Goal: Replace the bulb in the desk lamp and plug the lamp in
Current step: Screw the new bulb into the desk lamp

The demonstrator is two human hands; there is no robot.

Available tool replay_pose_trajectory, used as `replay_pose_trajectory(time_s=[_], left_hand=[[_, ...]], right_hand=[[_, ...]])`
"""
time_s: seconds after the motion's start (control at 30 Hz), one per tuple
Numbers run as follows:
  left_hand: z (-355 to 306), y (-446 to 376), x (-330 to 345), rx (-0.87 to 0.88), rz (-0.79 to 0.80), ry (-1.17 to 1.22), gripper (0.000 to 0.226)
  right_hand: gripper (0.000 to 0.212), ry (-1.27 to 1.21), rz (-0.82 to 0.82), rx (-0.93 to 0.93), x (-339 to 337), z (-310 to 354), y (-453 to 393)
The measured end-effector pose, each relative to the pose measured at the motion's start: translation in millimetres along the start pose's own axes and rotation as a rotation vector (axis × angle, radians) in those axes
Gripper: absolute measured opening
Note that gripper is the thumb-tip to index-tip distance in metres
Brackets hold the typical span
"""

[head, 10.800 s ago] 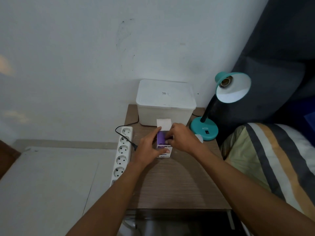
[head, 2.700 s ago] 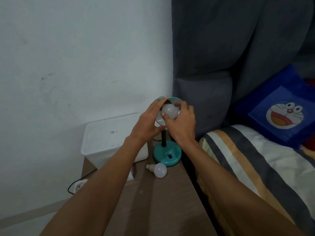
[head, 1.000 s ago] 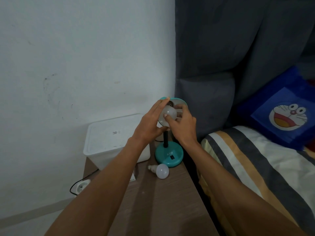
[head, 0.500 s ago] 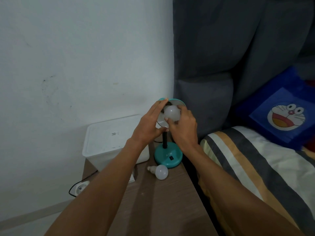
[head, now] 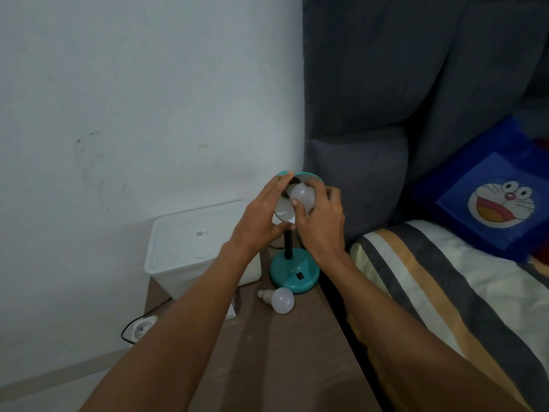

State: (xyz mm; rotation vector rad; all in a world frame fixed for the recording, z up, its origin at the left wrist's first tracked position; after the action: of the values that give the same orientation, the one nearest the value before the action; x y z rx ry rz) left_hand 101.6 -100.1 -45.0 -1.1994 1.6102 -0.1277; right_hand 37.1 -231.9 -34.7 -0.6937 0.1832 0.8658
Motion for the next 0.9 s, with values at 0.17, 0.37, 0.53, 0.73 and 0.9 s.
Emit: replay_pose_trajectory(time_s=[0.17,0.37,0.53,0.73,0.9], left_hand=[[-1,-1,-3,-0.009,-0.015,0.005,0.096],[1,1,-2,0.001,-0.008,-0.014,0.100],[-3,-1,1,0.002,-0.001,-0.001,0.097],[-3,-3,-1,0.005,0.000,0.009,0.096],[-1,-1,-1,0.006,0.001,-0.003,0.100]], right_hand=[[0.055,0.038,0.018,0.032,0,-4,-3],[0.051,0.093,-0.005,0.008,-4,-3,-9],[0.048,0.088,-0.003,-0.026,-1,3,-7],[0.055,0.104,0.049,-0.045,-2,-1,-7],[0.051,0.058,-0.013,0.052,-5,0,-15]])
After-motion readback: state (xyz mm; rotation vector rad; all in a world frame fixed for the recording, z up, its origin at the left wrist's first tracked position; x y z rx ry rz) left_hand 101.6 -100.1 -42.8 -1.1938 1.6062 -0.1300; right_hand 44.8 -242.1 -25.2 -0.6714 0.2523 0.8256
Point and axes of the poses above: each hand's wrist, its own y-axis away from the middle knuckle, its own x-axis out of the palm, z = x × y, the point moved 4 cm from there along -y, towards the middle knuckle, and after that the axes turned 4 degrees about -z, right-handed, at the moved point
